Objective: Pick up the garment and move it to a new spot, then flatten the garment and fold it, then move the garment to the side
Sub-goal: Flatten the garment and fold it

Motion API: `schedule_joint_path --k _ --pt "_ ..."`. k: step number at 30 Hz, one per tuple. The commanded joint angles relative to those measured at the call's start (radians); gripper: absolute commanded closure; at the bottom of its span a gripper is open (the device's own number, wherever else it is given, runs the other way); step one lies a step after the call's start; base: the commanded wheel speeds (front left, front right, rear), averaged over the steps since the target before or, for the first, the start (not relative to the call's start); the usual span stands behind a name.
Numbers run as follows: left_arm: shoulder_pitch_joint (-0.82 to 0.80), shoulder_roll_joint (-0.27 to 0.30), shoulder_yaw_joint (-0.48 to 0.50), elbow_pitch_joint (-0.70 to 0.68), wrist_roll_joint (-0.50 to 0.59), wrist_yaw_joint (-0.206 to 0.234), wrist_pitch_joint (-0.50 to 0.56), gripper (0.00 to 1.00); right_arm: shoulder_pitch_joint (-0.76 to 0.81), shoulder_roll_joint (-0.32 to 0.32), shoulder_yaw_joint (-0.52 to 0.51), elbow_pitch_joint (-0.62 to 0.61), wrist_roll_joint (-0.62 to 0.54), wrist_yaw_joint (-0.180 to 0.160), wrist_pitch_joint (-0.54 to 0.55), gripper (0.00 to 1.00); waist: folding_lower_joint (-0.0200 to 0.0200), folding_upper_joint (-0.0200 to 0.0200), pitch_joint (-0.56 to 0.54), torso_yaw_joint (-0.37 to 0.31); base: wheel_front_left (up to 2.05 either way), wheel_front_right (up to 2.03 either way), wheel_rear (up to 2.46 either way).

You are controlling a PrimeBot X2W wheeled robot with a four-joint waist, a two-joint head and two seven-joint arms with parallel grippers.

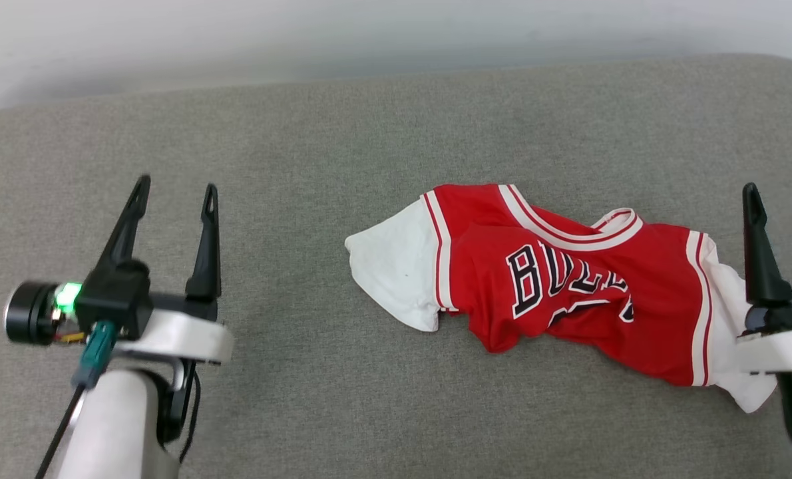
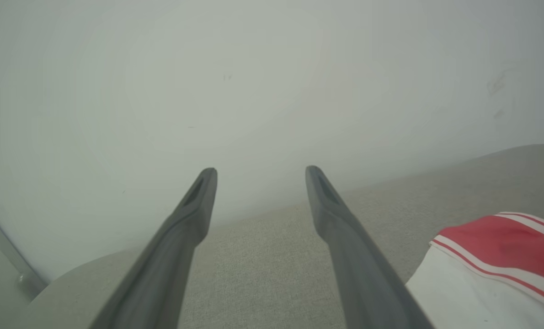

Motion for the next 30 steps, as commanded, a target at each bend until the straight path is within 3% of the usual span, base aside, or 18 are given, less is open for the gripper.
schedule_joint_path --k 1,6,10,21,30 --pt "-0.029 0.009 -0.012 0.015 0.006 -0.01 0.006 0.0 0.027 0.026 -0.011 -0.034 -0.022 -0.001 -0.002 0.0 0.0 0.0 0.009 -0.001 0.0 0.0 0.0" --pt "-0.183 0.058 -0.076 0.051 -0.022 -0.049 0.111 0.0 0.071 0.109 -0.036 -0.145 -0.083 -0.001 -0.002 0.0 0.0 0.0 0.041 -0.005 0.0 0.0 0.0" --pt "-0.315 0.113 -0.176 0.056 -0.089 -0.063 0.272 0.0 0.088 0.14 -0.04 -0.186 -0.106 -0.001 -0.002 0.0 0.0 0.0 0.072 -0.012 0.0 0.0 0.0" --pt "-0.667 0.354 -0.637 0.026 -0.505 -0.063 0.805 0.0 0.033 0.17 -0.014 -0.234 -0.145 -0.001 -0.002 0.0 0.0 0.0 0.172 -0.043 0.0 0.0 0.0" --pt "-0.856 0.421 -0.908 0.069 -0.723 -0.063 1.062 0.0 -0.01 0.182 0.016 -0.227 -0.156 -0.001 -0.002 0.0 0.0 0.0 0.245 -0.085 0.0 0.0 0.0"
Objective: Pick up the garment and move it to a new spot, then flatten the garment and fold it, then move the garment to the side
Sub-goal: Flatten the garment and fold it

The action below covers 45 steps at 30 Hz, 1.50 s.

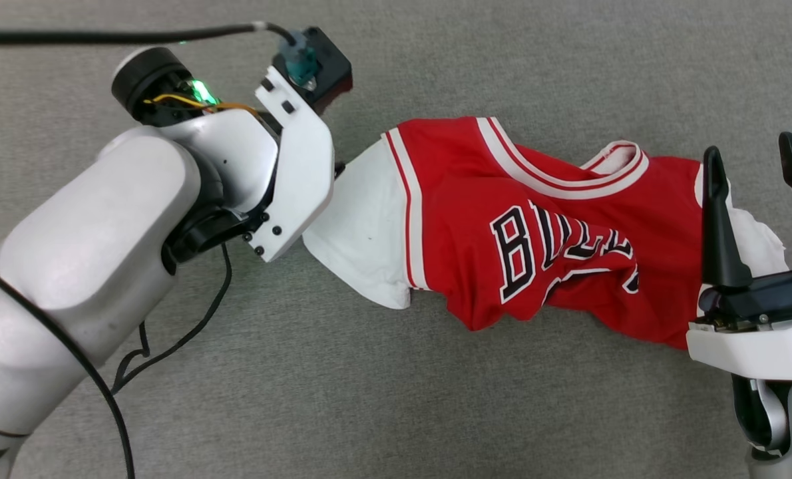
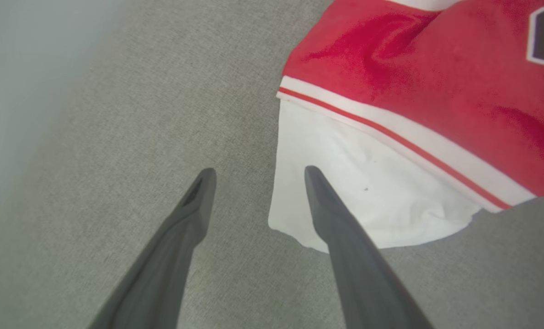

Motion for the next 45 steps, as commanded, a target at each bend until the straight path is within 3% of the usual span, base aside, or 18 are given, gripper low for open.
schedule_joint_path --k 1,8,15,16,17,18,24,28,35,41,42,43,45 --pt "-0.028 0.013 -0.03 0.009 -0.022 0.001 0.022 0.0 -0.016 0.006 0.003 0.003 -0.005 -0.001 -0.002 0.0 -0.0001 -0.0001 0.02 -0.017 0.0 0.0 0.0" --pt "-0.09 0.058 -0.207 0.068 -0.126 0.001 0.121 0.0 -0.043 0.02 0.029 0.015 -0.009 -0.001 -0.002 0.0 -0.0001 -0.0001 0.058 -0.05 0.0 0.0 0.0" --pt "-0.06 0.087 -0.315 0.133 -0.174 0.001 0.12 0.0 -0.053 0.032 0.035 0.026 -0.012 -0.001 -0.002 0.0 -0.0001 -0.0001 0.067 -0.064 0.0 0.0 0.0" --pt "-0.053 0.087 -0.325 0.14 -0.18 0.001 0.114 0.08 -0.052 0.033 0.033 0.029 -0.013 -0.001 -0.002 0.0 -0.0001 -0.0001 0.065 -0.063 0.0 0.0 0.0" --pt "-0.05 0.082 -0.33 0.144 -0.186 0.001 0.099 0.69 -0.05 0.034 0.03 0.032 -0.015 -0.001 -0.002 0.0 -0.0001 -0.0001 0.06 -0.059 0.0 0.0 0.0" --pt "-0.048 0.075 -0.333 0.147 -0.193 0.001 0.084 1.0 -0.045 0.036 0.028 0.035 -0.016 -0.001 -0.002 0.0 -0.0001 -0.0001 0.054 -0.055 0.0 0.0 0.0" --pt "-0.073 0.114 -0.3 0.148 -0.242 0.001 -0.058 1.0 -0.001 0.022 0.015 0.063 -0.018 -0.001 -0.002 0.0 -0.0001 -0.0001 -0.028 0.003 0.0 0.0 0.0" --pt "-0.054 0.181 -0.275 0.161 -0.27 0.002 -0.091 1.0 0.02 0.016 0.012 0.073 -0.017 -0.001 -0.002 0.0 -0.0001 -0.0001 -0.058 0.028 0.0 0.0 0.0" --pt "0.013 0.285 -0.244 0.197 -0.323 0.054 -0.12 1.0 0.029 0.004 0.012 0.087 -0.008 -0.001 -0.002 0.0 -0.0001 -0.0001 -0.065 0.041 0.0 0.0 0.0" --pt "0.053 0.278 -0.244 0.238 -0.328 0.085 -0.163 1.0 0.025 0.005 0.02 0.102 -0.007 -0.001 -0.002 0.0 -0.0001 -0.0001 -0.057 0.039 0.0 0.0 0.0" --pt "0.054 0.27 -0.242 0.243 -0.322 0.087 -0.177 0.07 0.026 0.006 0.018 0.104 -0.007 -0.001 -0.002 0.0 -0.0001 -0.0001 -0.059 0.04 0.0 0.0 0.0" --pt "0.051 0.264 -0.24 0.247 -0.317 0.09 -0.19 0.0 0.027 0.006 0.016 0.107 -0.007 -0.001 -0.002 0.0 -0.0001 -0.0001 -0.061 0.041 0.0 0.0 0.0" --pt "0.038 0.258 -0.237 0.251 -0.308 0.091 -0.204 0.0 0.033 0.008 0.012 0.11 -0.007 -0.001 -0.002 0.0 -0.0001 -0.0001 -0.07 0.044 0.0 0.0 0.0"
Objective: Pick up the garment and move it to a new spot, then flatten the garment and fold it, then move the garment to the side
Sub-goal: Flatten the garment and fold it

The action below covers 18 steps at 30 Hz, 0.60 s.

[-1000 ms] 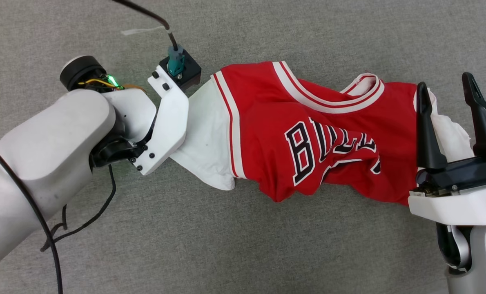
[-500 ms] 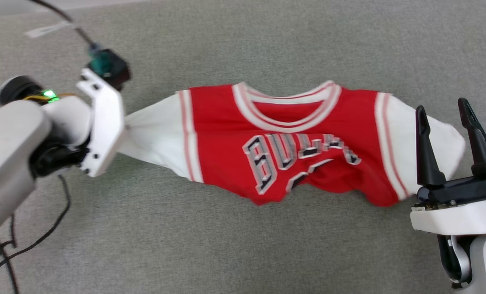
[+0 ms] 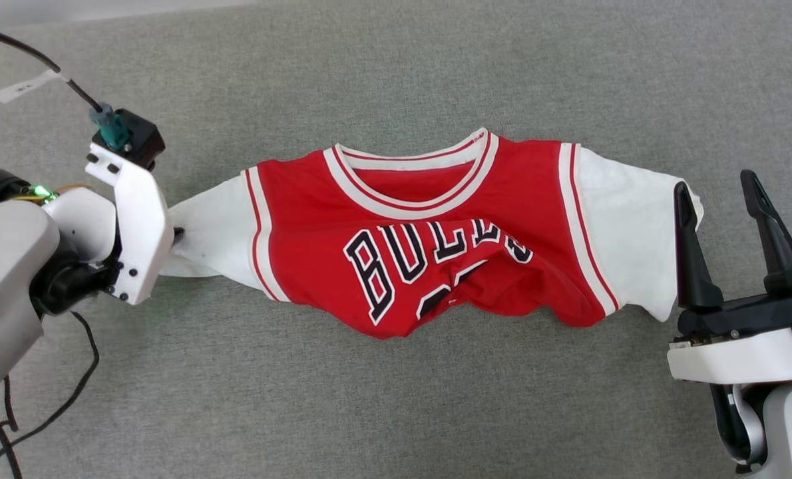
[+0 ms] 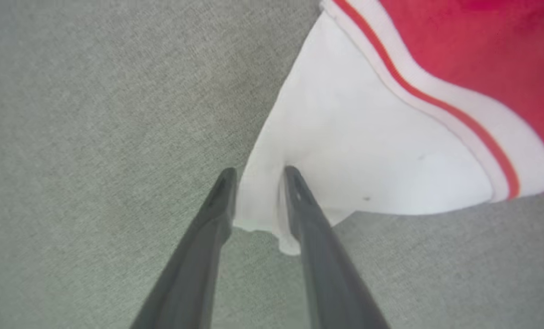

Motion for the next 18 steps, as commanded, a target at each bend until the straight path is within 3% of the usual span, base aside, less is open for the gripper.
schedule_joint_path --k 1,6,13,18 --pt "-0.019 0.005 0.008 0.001 0.006 0.003 -0.008 0.0 0.011 0.0 -0.003 0.001 0.002 -0.001 -0.002 0.0 0.0 0.0 -0.007 0.003 0.0 0.0 0.0" --pt "-0.061 0.024 0.043 -0.039 -0.02 -0.003 0.002 0.0 0.013 0.009 -0.005 0.002 0.005 -0.001 -0.002 0.0 0.0 0.0 -0.025 0.007 0.0 0.0 0.0" --pt "-0.091 0.082 0.03 -0.11 -0.048 0.003 0.13 0.0 -0.001 0.014 -0.003 -0.002 0.01 -0.001 -0.002 0.0 0.0 0.0 -0.014 0.002 0.0 0.0 0.0" --pt "-0.049 0.068 0.016 -0.098 -0.073 0.03 0.154 0.0 -0.024 0.015 0.005 -0.002 0.011 -0.001 -0.002 0.0 0.0 0.0 0.015 -0.014 0.0 0.0 0.0"
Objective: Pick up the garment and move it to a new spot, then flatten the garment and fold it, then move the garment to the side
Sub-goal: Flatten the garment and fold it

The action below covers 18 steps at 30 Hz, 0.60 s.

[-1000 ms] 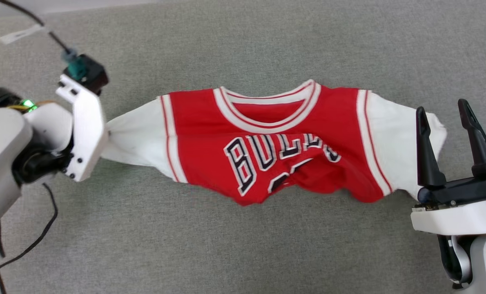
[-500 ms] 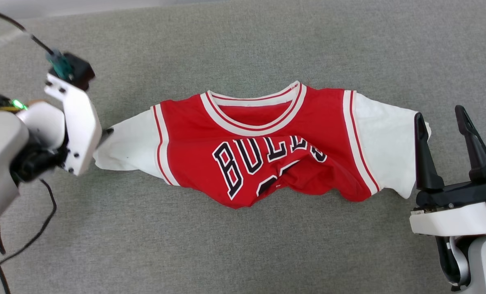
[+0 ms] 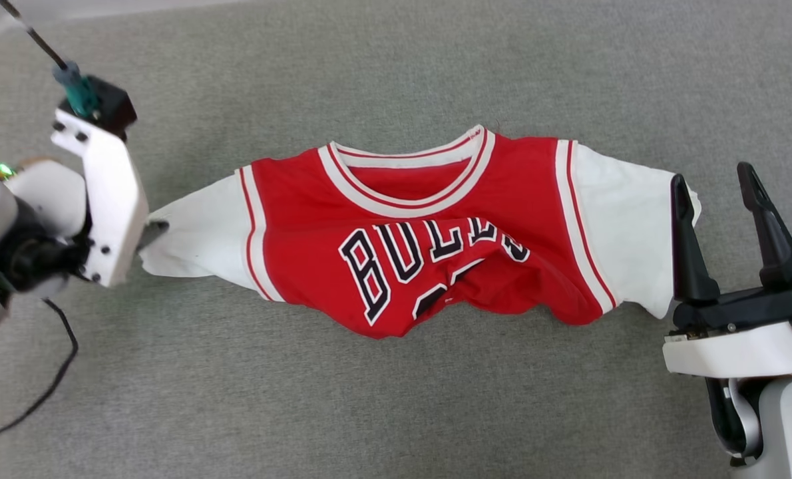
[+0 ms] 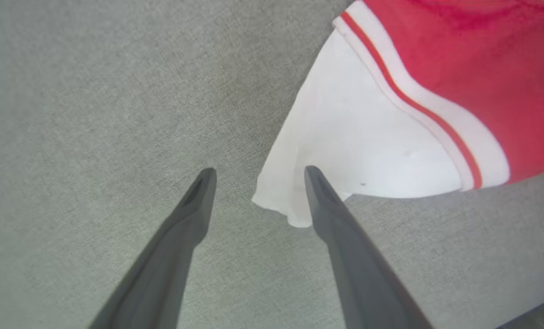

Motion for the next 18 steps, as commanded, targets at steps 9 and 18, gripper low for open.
schedule_joint_path --k 9,18 --pt "0.085 -0.06 -0.053 0.088 0.012 -0.018 -0.031 0.7 -0.041 -0.011 -0.007 0.0 -0.001 -0.001 -0.002 0.0 0.0 0.0 0.027 -0.022 0.0 0.0 0.0" --pt "0.068 -0.051 -0.03 0.082 0.051 -0.069 -0.162 1.0 -0.098 -0.096 -0.042 -0.012 -0.02 -0.001 -0.002 0.0 0.0 0.0 -0.027 -0.001 0.0 0.0 0.0"
